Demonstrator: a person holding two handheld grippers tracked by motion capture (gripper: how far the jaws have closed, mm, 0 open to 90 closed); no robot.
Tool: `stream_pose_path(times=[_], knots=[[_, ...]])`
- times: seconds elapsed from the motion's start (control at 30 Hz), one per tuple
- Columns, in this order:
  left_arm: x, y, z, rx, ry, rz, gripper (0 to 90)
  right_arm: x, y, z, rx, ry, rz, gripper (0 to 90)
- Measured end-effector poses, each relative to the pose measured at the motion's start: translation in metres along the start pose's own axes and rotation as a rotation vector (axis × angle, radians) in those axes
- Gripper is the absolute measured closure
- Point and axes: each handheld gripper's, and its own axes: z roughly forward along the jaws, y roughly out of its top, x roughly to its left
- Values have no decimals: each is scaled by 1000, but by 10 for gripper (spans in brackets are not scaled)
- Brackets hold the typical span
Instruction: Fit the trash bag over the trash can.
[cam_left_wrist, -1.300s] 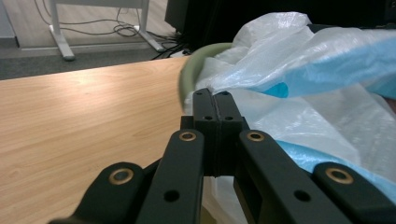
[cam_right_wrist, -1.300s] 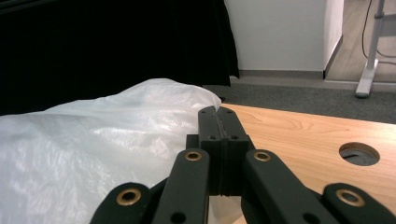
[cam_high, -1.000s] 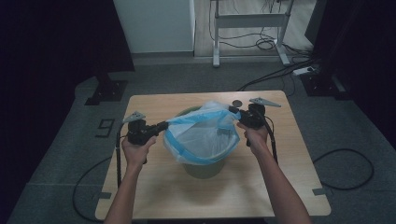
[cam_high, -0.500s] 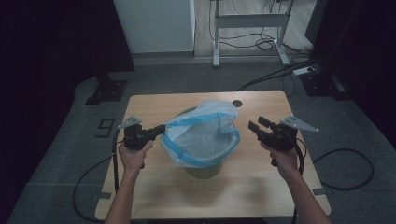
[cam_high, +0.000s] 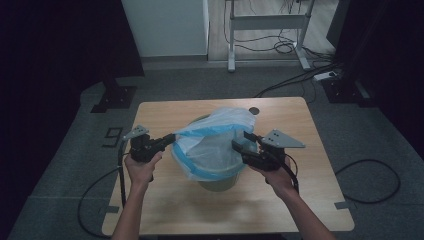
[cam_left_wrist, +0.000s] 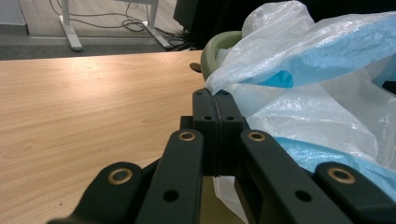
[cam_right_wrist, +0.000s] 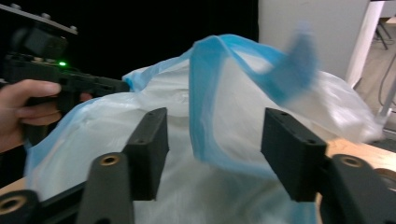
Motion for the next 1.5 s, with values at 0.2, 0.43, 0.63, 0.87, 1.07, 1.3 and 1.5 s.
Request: stream_pose_path(times=[0.2,0.43,0.63,0.87,1.07,1.3,1.5], knots=[[-2,2,-1,-11,3,6,894,-9,3,12,-21,-91,-5,857],[2,6,1,-10,17,-3,895,-40,9,7,-52,-146,31,891],[7,7,8,5,28,-15,895,-77,10,16,-32,-194,107,892],[14,6,15,27,30,-49,893,-107,0,34,22,-219,172,892],[19,-1,23,47,24,-74,892,-116,-18,51,103,-197,222,891],[23,-10,30,87,13,-96,891,-120,-40,64,175,-174,264,891],[23,-15,39,132,11,-105,892,-119,-49,72,242,-148,273,891]])
